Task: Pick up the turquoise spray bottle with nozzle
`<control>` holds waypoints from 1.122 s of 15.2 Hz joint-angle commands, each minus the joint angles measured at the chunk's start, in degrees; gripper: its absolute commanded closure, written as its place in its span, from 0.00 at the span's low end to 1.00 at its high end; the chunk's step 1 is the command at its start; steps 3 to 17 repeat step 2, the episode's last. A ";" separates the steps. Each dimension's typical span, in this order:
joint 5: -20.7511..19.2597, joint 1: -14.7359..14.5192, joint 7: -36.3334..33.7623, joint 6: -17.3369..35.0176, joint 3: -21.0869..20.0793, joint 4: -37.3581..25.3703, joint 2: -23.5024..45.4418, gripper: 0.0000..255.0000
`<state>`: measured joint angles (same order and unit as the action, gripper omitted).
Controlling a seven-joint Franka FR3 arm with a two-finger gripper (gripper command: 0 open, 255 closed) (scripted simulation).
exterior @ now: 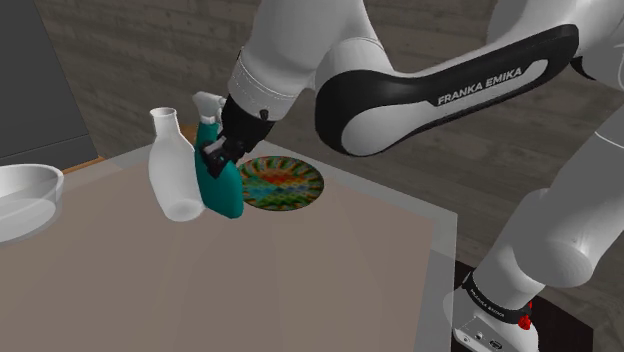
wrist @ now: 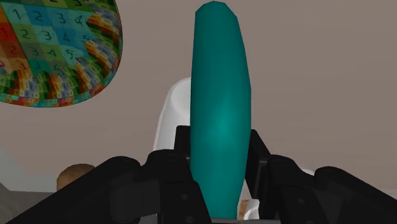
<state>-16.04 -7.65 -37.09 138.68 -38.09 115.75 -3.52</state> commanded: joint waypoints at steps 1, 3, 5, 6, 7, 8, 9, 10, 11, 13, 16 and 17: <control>0.41 -0.09 0.31 -0.86 -0.03 -0.68 -0.24 1.00; 0.42 -0.09 0.31 -0.86 -0.03 -0.68 -0.25 1.00; 0.42 -0.09 0.31 -0.86 -0.03 -0.68 -0.25 1.00; 0.42 -0.09 0.31 -0.86 -0.03 -0.68 -0.25 1.00; 0.42 -0.09 0.31 -0.86 -0.03 -0.68 -0.25 1.00; 0.42 -0.09 0.31 -0.86 -0.03 -0.68 -0.25 1.00; 0.42 -0.09 0.31 -0.86 -0.03 -0.68 -0.25 1.00; 0.42 -0.09 0.31 -0.86 -0.03 -0.68 -0.25 1.00; 0.42 -0.09 0.31 -0.86 -0.03 -0.68 -0.25 1.00; 0.42 -0.09 0.31 -0.86 -0.03 -0.68 -0.25 1.00; 0.42 -0.09 0.31 -0.86 -0.03 -0.68 -0.25 1.00; 0.42 -0.09 0.31 -0.86 -0.03 -0.68 -0.25 1.00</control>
